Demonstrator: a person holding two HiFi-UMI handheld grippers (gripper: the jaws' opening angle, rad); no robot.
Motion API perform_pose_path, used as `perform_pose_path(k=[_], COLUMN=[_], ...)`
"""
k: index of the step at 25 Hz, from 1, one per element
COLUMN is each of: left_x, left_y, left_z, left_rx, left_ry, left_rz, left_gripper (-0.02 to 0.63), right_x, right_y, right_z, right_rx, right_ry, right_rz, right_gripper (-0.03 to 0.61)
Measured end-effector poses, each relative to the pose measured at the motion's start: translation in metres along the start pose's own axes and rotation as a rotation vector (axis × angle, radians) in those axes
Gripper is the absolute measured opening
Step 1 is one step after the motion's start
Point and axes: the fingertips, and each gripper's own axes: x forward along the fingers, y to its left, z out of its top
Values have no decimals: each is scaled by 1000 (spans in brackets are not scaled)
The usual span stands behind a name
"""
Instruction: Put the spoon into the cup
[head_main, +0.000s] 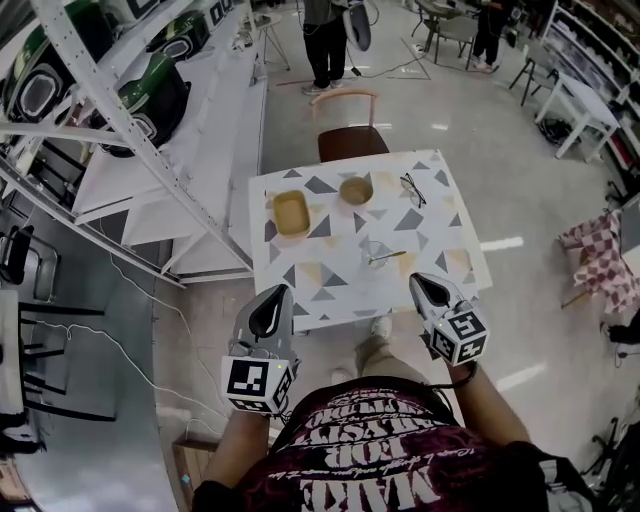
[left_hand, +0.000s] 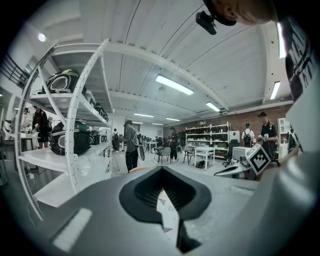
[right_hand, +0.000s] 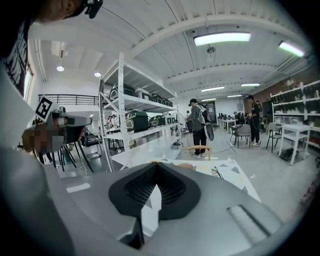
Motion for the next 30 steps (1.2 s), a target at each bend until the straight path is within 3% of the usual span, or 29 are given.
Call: perform_pose_path(k=[14,23,30], left_x=[1,-4,0], left_y=[-16,-8,-9], left_z=[24,18,14], left_rx=[14,-9,-14], left_ry=[-63,-66,-50], left_rz=[-51,-29,-22], left_gripper=[0,0,0], right_x=[-73,-72,-62], right_y=[36,38,40], right_z=[109,102,99], right_rx=[-157,-227,-221], right_ry=[-217,-187,-171], right_rz=[-18,-58,-33], right_gripper=[28,28,28])
